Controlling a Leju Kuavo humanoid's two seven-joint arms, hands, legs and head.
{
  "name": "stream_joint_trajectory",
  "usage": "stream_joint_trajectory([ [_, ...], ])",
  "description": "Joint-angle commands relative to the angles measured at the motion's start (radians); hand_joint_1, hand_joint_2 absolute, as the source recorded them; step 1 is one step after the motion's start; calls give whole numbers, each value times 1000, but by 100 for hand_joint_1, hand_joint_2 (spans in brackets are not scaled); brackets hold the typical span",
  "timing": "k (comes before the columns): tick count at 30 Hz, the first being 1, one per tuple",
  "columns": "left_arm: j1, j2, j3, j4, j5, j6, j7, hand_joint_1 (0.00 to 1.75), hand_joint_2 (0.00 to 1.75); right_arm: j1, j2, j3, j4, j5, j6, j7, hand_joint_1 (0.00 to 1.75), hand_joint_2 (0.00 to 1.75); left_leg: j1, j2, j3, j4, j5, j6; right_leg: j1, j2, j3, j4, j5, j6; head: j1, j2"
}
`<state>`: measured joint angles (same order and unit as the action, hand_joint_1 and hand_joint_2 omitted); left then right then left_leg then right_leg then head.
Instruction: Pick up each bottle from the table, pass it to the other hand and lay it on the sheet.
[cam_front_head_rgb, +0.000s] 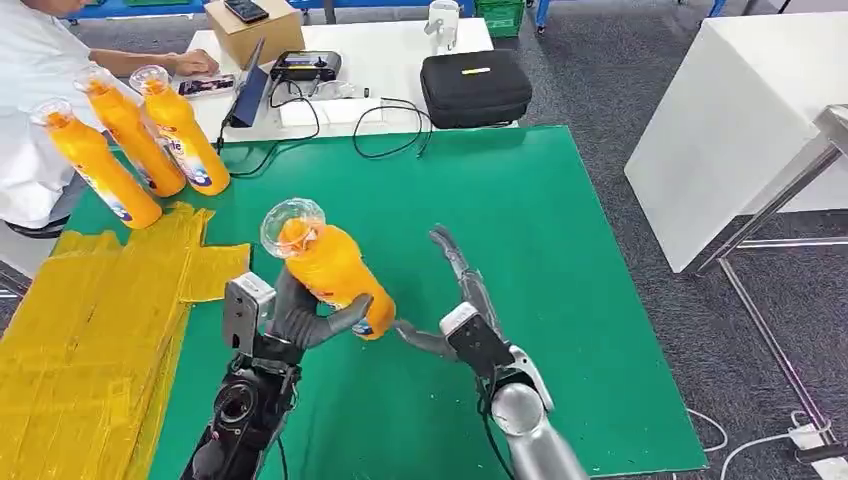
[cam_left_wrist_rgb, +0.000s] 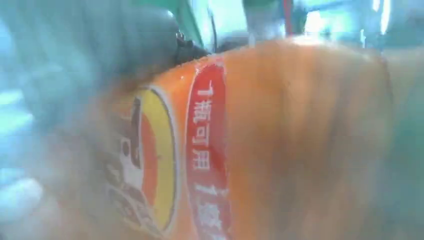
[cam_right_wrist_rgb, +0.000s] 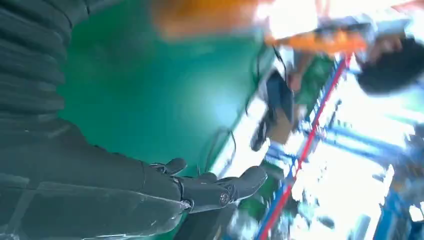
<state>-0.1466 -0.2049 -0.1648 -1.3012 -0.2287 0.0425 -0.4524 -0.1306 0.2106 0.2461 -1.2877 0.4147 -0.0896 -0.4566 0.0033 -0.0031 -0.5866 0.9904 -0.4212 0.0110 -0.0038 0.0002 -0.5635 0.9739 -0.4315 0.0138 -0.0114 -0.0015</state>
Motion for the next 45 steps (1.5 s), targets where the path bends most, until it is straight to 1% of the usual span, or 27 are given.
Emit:
stream_joint_trajectory([
  [1,-28,24,58,0,-46,44,-2,175,175,23,-32,-69,-116,-11,-3,1,0,175,1,0,1,1,-1,0,1,0,2,0,0,0,0,0],
  [6,-26,20,56,2,-47,44,-2,175,175,24,-28,-68,-110,-13,-5,0,0,175,1,0,1,0,-1,0,1,0,1,0,0,1,0,0],
  [8,-38,30,57,7,-204,204,2,175,175,28,-25,-85,-124,-18,-28,-11,0,175,1,0,2,1,-1,0,1,0,2,0,-1,1,0,0],
  [9,-54,45,70,19,-355,354,16,175,175,36,-26,-98,-147,-25,-38,-14,0,175,1,0,2,0,-1,0,1,0,2,0,0,1,0,0],
  [10,-71,52,81,41,-470,458,31,175,175,41,-28,-105,-164,-29,-41,-14,0,175,0,0,1,0,0,0,0,-1,1,0,0,0,0,0],
  [11,-110,77,110,104,-738,645,106,175,175,38,-32,-109,-171,-33,-45,-13,0,175,0,-1,0,0,0,0,0,-1,1,0,0,0,0,0],
  [12,-117,82,218,72,-1049,656,224,175,175,34,-34,-114,-168,-37,-55,-11,0,175,1,-2,1,1,0,-1,1,-2,2,0,-1,0,0,0],
  [13,-126,107,238,65,-1282,656,304,175,175,28,-38,-114,-162,-41,-62,-11,0,175,1,0,1,0,0,-1,1,-1,1,0,0,0,0,0],
  [14,-152,342,47,100,-1342,656,537,175,175,21,-44,-113,-156,-52,-66,-15,0,175,1,1,2,0,0,-1,1,1,1,0,0,0,0,0],
  [15,-187,409,-99,166,-1342,656,692,175,175,19,-64,-99,-155,-91,-81,-22,0,175,1,4,2,-1,0,-1,1,4,0,0,1,-1,0,0],
  [16,-202,416,-65,250,-1339,656,655,175,175,15,-70,-102,-148,-94,-81,-30,0,175,1,4,4,-2,0,-2,1,4,2,0,1,-1,0,0],
  [17,-202,416,-65,250,-1339,656,655,175,175,15,-70,-102,-148,-94,-81,-30,0,175,0,0,3,-2,1,-1,0,0,2,-1,0,-1,0,0],
  [18,-230,433,11,334,-1339,656,585,175,175,20,-77,-110,-154,-96,-84,-36,0,175,0,-2,3,-2,2,-1,1,-2,3,-1,0,0,0,0],
  [19,-301,492,-38,520,-1342,656,605,175,175,21,-82,-116,-157,-108,-80,-41,0,175,2,0,4,-2,2,-3,2,0,3,-1,0,-1,0,0],
  [20,-317,503,-42,554,-1342,656,595,175,175,23,-83,-119,-159,-111,-80,-42,0,175,3,3,4,-2,2,-3,3,3,3,0,1,-1,-1,0],
  [21,-388,552,-152,707,-1342,644,655,175,175,22,-88,-119,-163,-120,-78,-49,0,175,3,3,5,-2,2,-4,3,2,3,-1,1,-1,-2,0],
  [23,-449,584,-162,833,-1342,625,621,175,175,27,-89,-124,-174,-129,-81,-56,0,175,4,-1,3,-1,4,-5,4,-3,2,0,0,-1,-1,0],
  [25,-466,594,-166,868,-1342,616,609,175,175,33,-89,-124,-183,-130,-83,-57,0,175,6,0,3,0,3,-5,5,0,2,0,0,-1,-1,0],
  [27,-488,594,-113,915,-1342,554,580,175,175,48,-89,-128,-202,-135,-88,-67,0,175,6,5,3,0,2,-6,6,4,1,1,1,-1,-1,0],
  [28,-493,597,-93,929,-1332,525,571,175,175,53,-91,-129,-211,-134,-89,-71,0,175,6,6,2,0,3,-6,6,4,0,2,2,-4,-2,0],
  [30,-498,603,-57,946,-1327,499,551,175,175,60,-95,-132,-229,-133,-91,-75,0,175,6,7,2,0,2,-6,6,6,-1,2,1,-3,-1,0],
  [35,-490,590,18,972,-1286,447,496,175,175,63,-98,-146,-240,-132,-96,-77,0,175,6,6,-1,0,3,-6,6,5,-4,2,2,-4,-1,0],
  [36,-493,575,72,981,-1229,400,432,175,175,60,-96,-150,-234,-132,-95,-79,0,175,6,5,-1,0,3,-5,6,3,-3,2,2,-3,-2,0],
  [38,-494,564,113,988,-1185,352,389,175,175,59,-96,-153,-230,-132,-92,-82,0,175,5,6,-2,0,3,-5,5,4,-4,2,2,-4,-1,0],
  [40,-494,564,113,988,-1185,352,389,175,175,59,-96,-153,-230,-132,-92,-82,0,175,6,5,-2,0,3,-5,6,4,-4,1,2,-3,-1,0],
  [43,-487,572,131,993,-1188,265,375,175,175,52,-92,-152,-219,-131,-81,-88,0,175,6,5,-2,0,3,-6,6,4,-5,2,2,-4,-1,0],
  [45,-471,560,182,993,-1139,242,314,175,175,46,-90,-152,-208,-130,-79,-88,0,175,6,5,-1,0,3,-6,6,4,-4,1,2,-3,-1,0],
])
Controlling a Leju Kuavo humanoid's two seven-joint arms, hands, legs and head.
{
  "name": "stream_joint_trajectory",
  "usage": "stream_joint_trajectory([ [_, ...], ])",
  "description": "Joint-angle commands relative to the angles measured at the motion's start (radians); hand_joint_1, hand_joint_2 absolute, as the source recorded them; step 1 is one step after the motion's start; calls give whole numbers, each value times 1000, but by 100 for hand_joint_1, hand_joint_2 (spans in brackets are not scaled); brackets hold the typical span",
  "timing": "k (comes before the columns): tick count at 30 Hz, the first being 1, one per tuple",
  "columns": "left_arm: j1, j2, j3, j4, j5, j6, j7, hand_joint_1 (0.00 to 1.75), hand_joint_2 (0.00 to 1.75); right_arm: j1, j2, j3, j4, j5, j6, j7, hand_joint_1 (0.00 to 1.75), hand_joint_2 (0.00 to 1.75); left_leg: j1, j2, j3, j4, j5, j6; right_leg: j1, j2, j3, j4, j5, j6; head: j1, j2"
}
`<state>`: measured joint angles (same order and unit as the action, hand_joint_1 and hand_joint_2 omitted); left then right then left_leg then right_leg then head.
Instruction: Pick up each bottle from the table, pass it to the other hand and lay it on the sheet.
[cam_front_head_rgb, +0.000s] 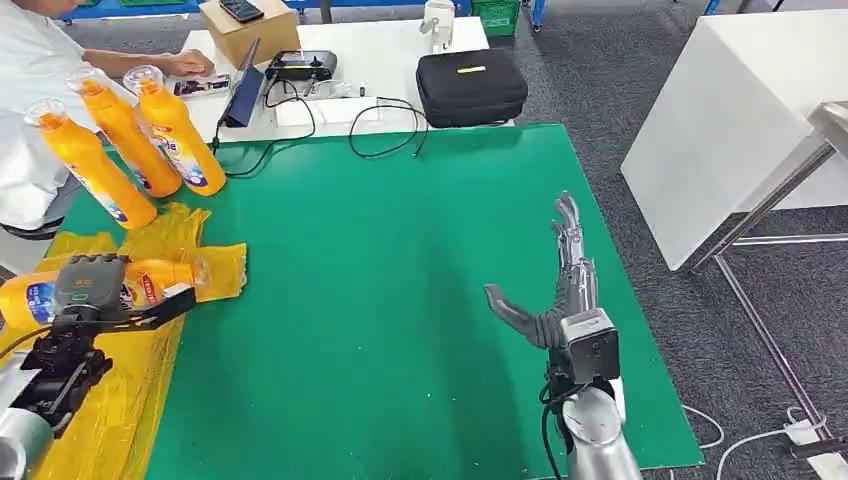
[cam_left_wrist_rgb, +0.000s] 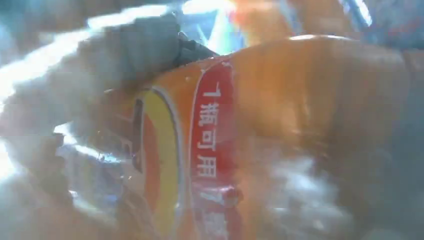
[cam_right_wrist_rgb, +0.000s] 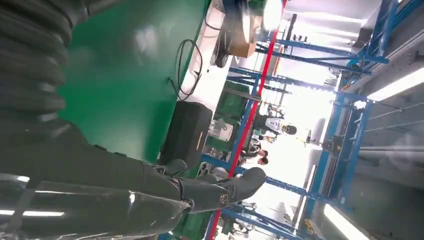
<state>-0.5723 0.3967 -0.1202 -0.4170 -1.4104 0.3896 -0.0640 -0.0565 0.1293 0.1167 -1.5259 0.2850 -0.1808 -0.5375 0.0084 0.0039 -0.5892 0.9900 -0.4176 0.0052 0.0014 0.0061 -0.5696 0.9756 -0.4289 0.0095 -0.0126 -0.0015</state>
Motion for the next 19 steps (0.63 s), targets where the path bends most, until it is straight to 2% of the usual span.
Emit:
stream_joint_trajectory([
  [1,-40,-46,148,108,53,-109,-89,175,175,-30,-9,-23,34,0,13,-8,0,175,0,-2,1,0,-1,0,0,-2,2,0,-1,1,0,0],
  [3,-21,-75,238,99,152,-165,-196,175,175,-37,-11,-22,52,0,21,-10,0,175,0,-2,2,0,-1,0,0,-2,3,-1,-1,1,1,0],
  [4,-16,-78,240,98,153,-161,-198,175,175,-36,-11,-21,54,0,21,-11,0,175,0,-2,3,0,-1,1,0,-2,4,-1,-1,1,0,0],
  [5,-1,-91,303,92,231,-203,-276,175,175,-39,-15,-17,62,-1,27,-15,0,175,0,-2,2,-1,0,1,0,-2,3,-1,-1,1,0,0],
  [12,15,-92,333,93,262,-202,-294,175,175,-46,-14,-13,73,-1,29,-15,0,175,-1,-3,1,-1,0,0,-1,-1,2,-1,0,1,0,0],
  [19,60,-121,403,72,349,-186,-403,175,175,-59,-15,-7,106,0,35,-13,0,175,-1,-2,4,-2,0,1,-1,-1,5,-2,0,1,0,0],
])
